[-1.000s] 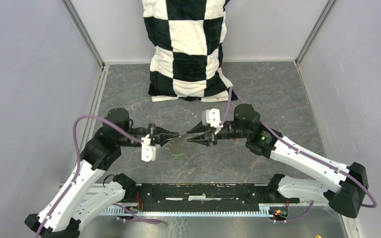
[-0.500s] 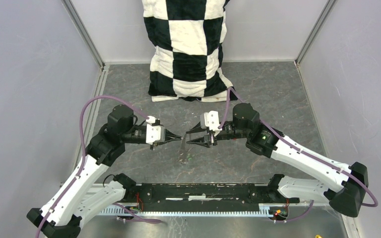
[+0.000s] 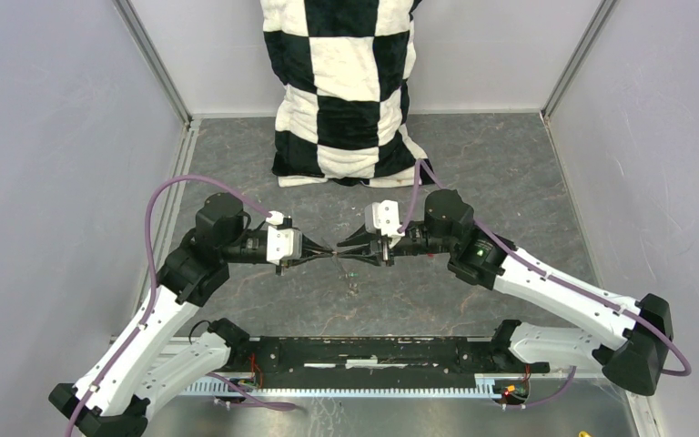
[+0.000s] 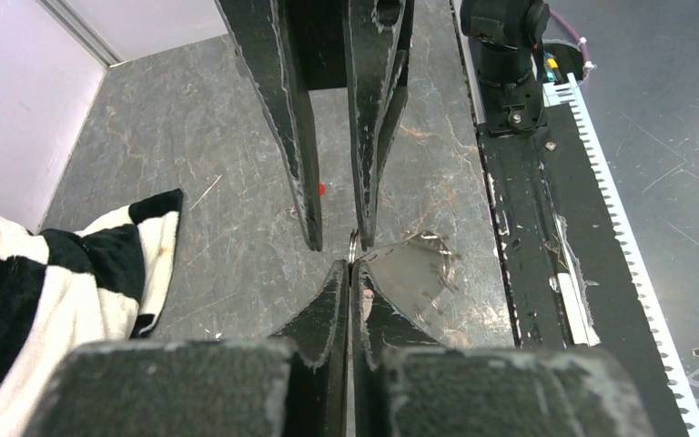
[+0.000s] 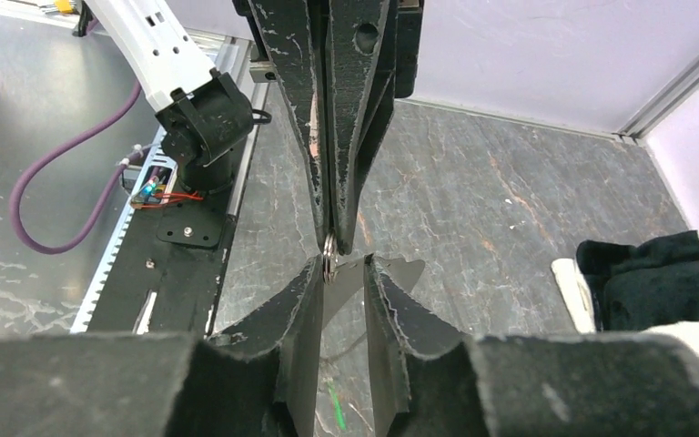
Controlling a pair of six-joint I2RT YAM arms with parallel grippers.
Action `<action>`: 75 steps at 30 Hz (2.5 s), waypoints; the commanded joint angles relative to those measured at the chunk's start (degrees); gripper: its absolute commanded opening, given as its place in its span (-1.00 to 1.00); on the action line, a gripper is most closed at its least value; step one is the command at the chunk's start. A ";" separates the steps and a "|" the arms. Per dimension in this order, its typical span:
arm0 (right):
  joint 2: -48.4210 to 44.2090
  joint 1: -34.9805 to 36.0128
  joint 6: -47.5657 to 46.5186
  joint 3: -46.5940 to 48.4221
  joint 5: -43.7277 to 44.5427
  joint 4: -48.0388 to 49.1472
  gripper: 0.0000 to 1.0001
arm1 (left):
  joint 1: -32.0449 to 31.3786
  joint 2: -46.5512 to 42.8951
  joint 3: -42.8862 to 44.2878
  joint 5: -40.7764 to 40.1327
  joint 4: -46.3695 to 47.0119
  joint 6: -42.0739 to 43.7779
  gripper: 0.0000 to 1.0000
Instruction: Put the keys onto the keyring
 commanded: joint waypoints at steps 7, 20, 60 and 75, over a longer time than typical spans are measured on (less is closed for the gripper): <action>3.34 0.62 0.23 5.00 0.81 -1.99 -0.91 | -0.05 -1.05 0.37 1.49 4.13 -2.27 -0.96; -6.61 0.32 15.23 -9.66 3.10 24.35 -0.99 | 0.01 -4.22 0.08 0.87 4.40 -1.83 0.33; -2.47 0.23 23.33 -6.56 -4.90 27.57 -0.61 | -0.06 -1.27 0.21 10.81 8.88 -8.50 -0.96; -14.60 0.17 8.52 -5.38 2.57 10.58 0.12 | -0.08 -4.38 1.61 20.04 7.92 11.13 -0.96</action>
